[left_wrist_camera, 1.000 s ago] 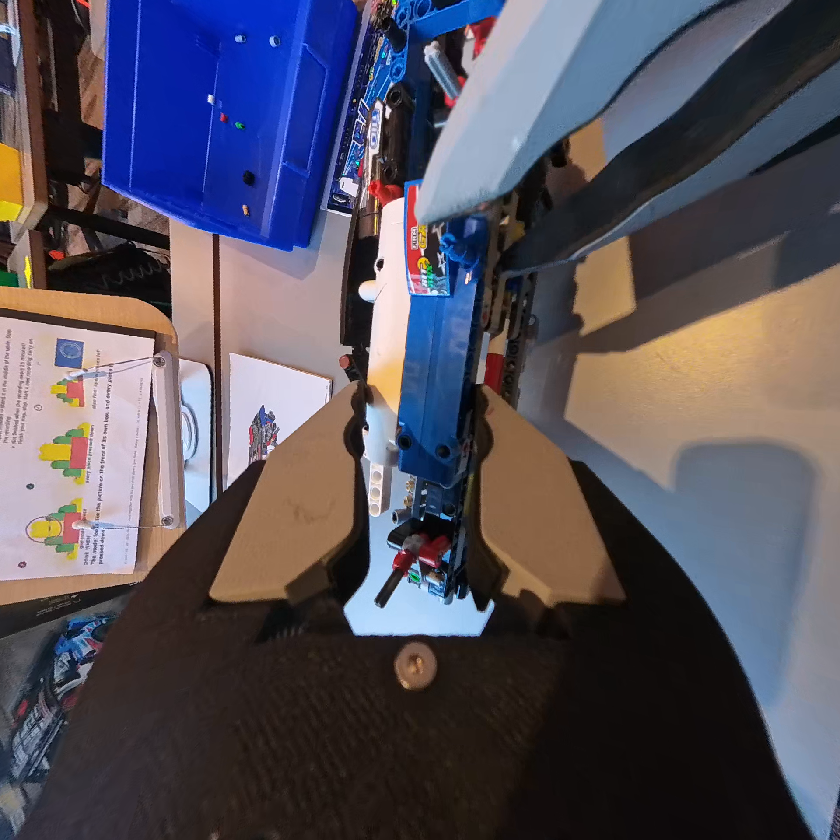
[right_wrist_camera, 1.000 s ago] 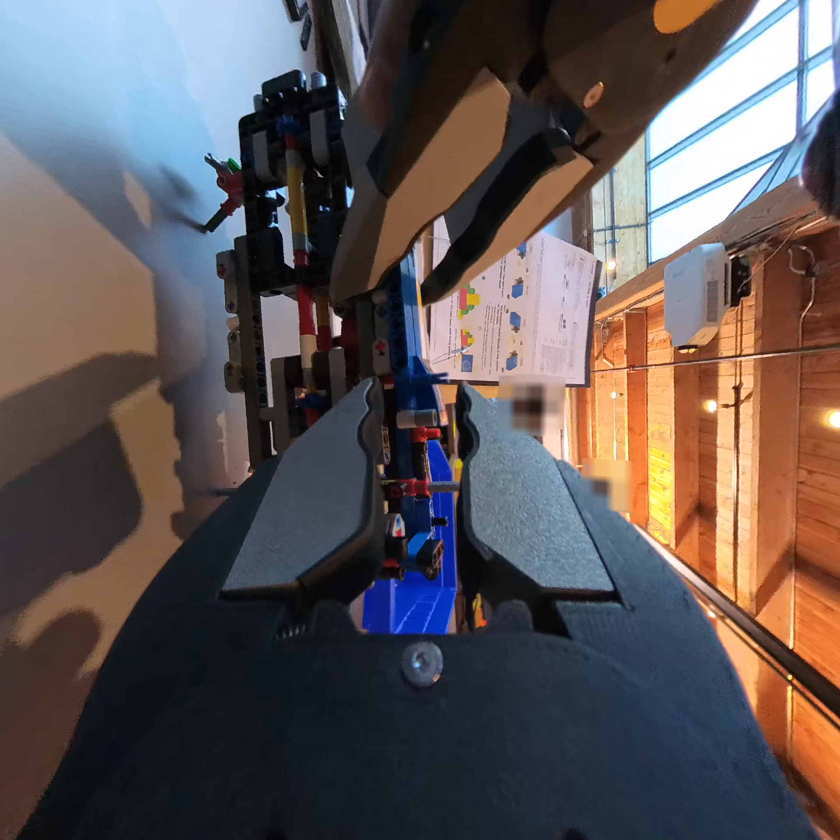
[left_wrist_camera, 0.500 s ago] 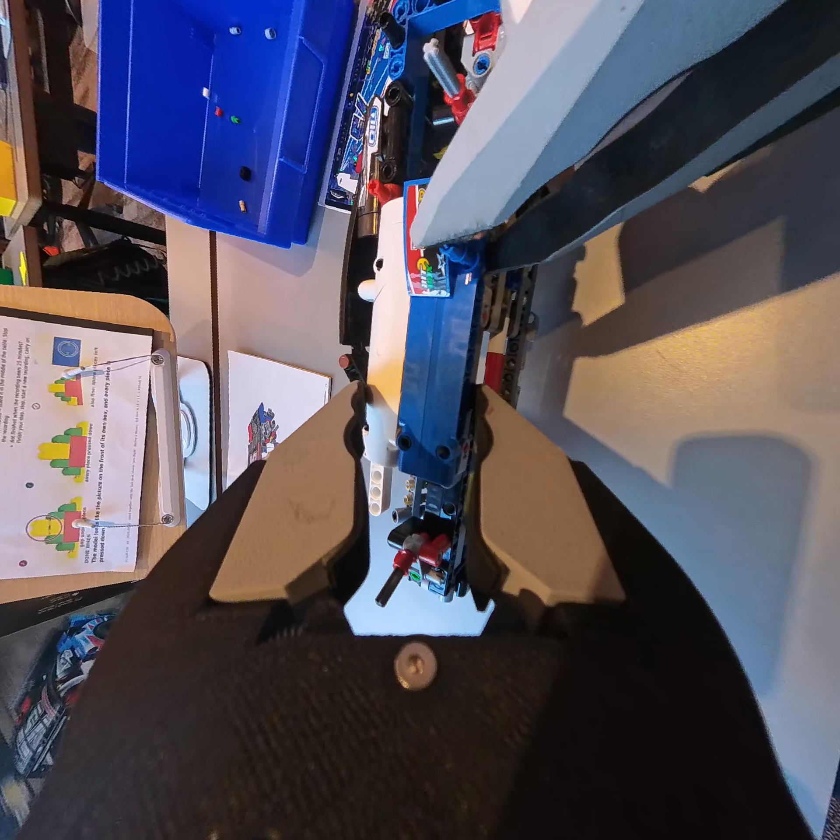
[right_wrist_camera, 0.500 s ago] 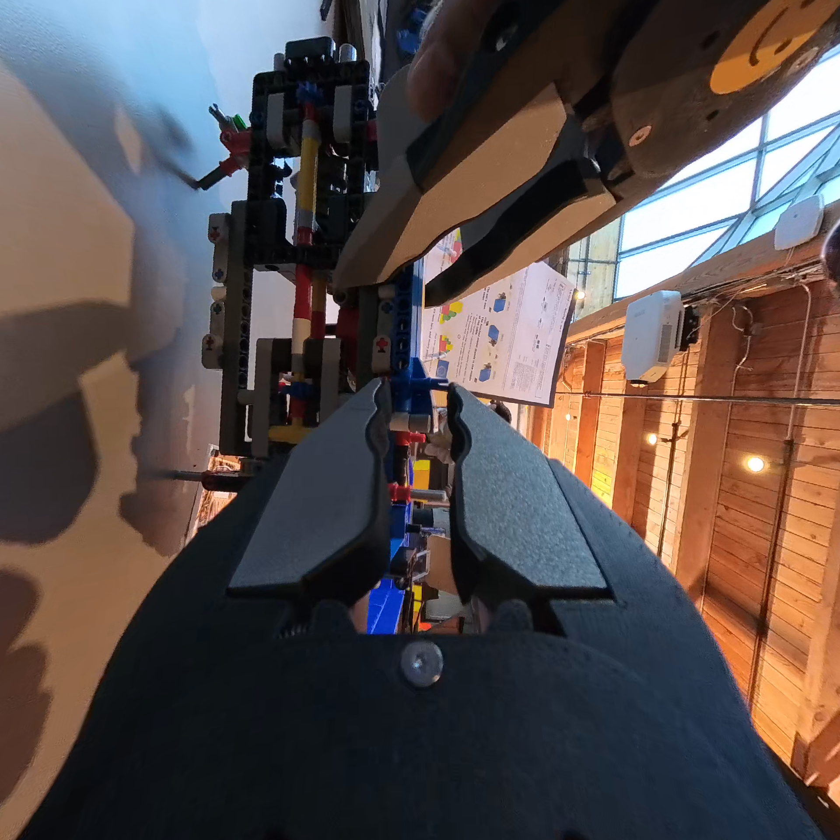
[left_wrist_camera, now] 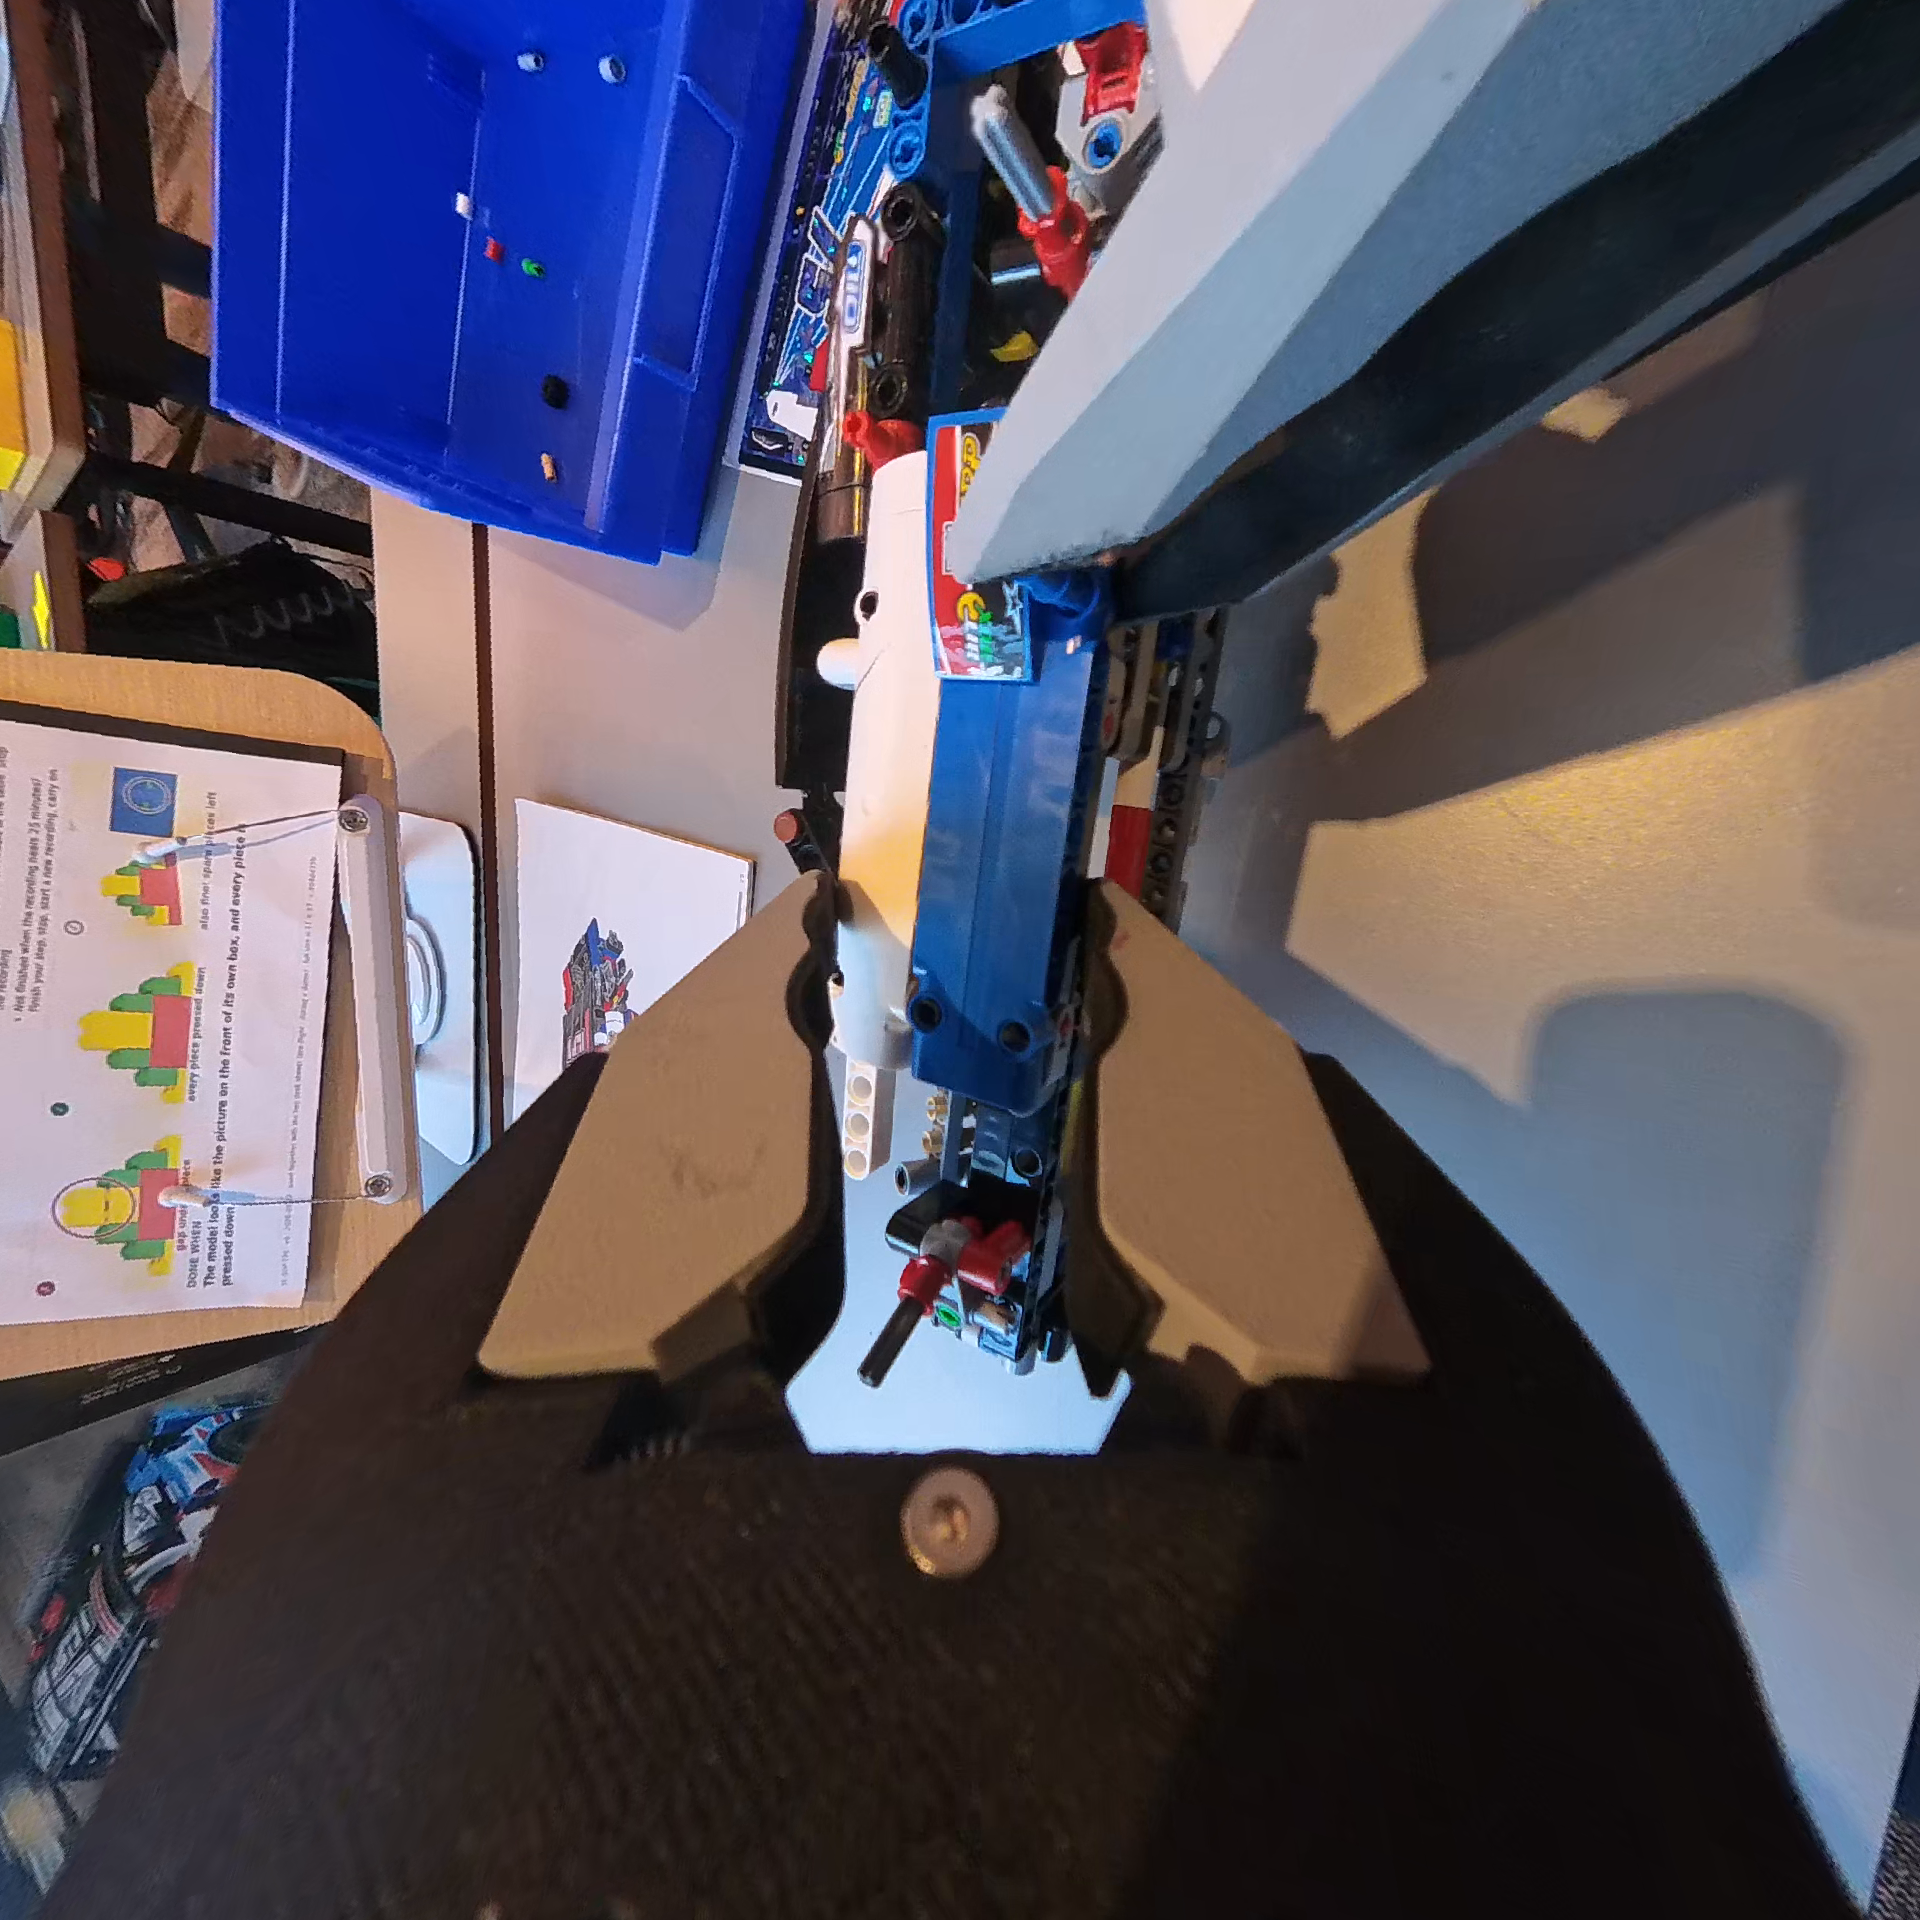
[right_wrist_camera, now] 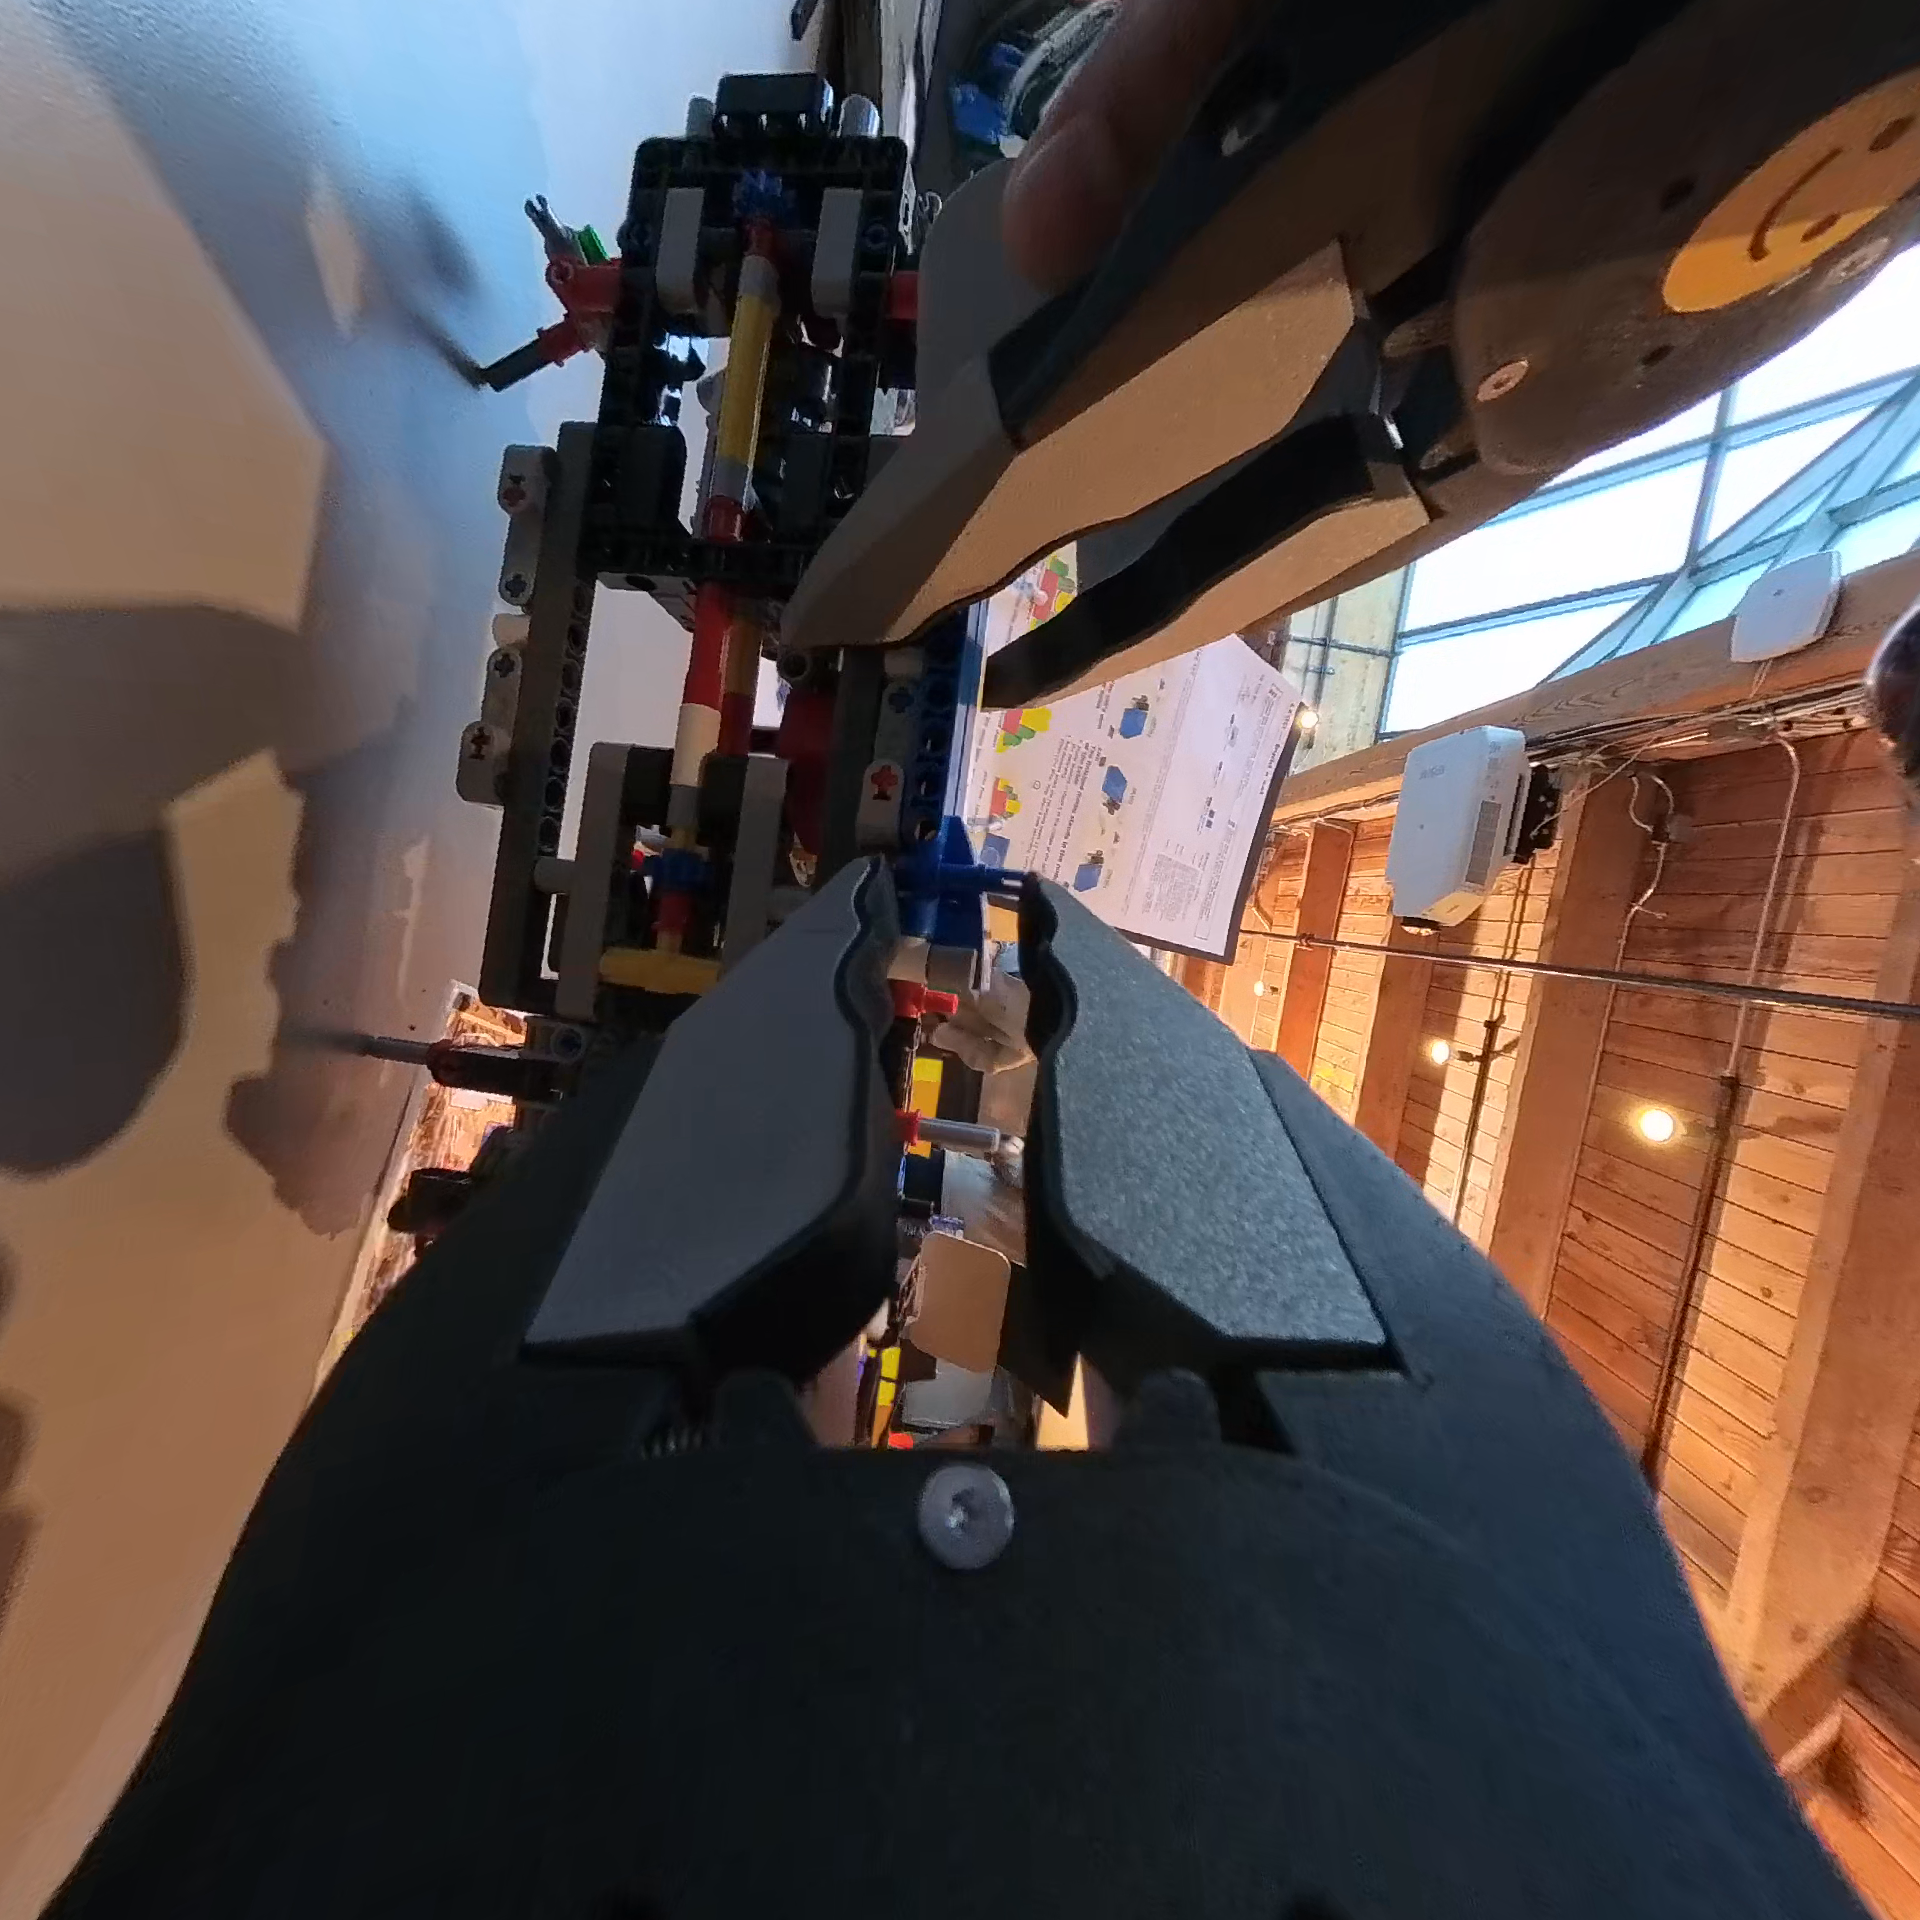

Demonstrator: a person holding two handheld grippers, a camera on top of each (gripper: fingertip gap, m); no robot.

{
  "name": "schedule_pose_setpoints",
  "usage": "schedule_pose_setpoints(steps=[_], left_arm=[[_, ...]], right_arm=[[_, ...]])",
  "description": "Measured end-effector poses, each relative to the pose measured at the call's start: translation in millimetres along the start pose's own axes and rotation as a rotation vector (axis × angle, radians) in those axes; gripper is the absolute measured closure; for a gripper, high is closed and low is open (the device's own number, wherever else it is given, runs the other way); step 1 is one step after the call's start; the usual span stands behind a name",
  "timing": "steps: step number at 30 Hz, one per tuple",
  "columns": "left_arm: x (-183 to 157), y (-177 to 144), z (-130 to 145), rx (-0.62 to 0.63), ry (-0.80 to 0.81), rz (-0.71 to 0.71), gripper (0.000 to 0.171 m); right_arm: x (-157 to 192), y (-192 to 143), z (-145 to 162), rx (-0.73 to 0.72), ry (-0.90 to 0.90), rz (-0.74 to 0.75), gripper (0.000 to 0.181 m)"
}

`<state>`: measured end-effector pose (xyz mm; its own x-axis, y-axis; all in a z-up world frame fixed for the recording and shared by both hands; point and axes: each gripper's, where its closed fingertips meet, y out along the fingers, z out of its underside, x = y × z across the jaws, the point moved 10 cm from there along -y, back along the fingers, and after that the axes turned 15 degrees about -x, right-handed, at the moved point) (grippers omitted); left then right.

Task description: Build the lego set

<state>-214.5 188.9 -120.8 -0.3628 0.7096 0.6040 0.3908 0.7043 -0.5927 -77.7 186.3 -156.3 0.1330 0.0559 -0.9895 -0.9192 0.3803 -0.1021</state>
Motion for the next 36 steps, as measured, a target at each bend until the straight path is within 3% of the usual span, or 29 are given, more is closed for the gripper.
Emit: schedule_pose_setpoints(steps=[10,13,18,25,36], left_arm=[[1,2,-3,0.007,0.008,0.019,0.128],[4,4,-4,0.009,0.001,0.029,0.128],[6,5,-3,0.005,-0.016,0.030,0.128],[6,5,-3,0.012,-0.008,0.032,0.128],[8,6,-4,0.029,-0.012,0.043,0.128]], right_arm=[[1,-2,2,-0.012,0.041,0.030,0.159],[0,-7,5,-0.032,0.051,0.108,0.143],[-20,-41,16,-0.024,0.254,0.177,0.133],[-13,-79,45,0.093,0.386,0.150,0.133],[0,-82,46,0.125,0.437,0.119,0.139]])
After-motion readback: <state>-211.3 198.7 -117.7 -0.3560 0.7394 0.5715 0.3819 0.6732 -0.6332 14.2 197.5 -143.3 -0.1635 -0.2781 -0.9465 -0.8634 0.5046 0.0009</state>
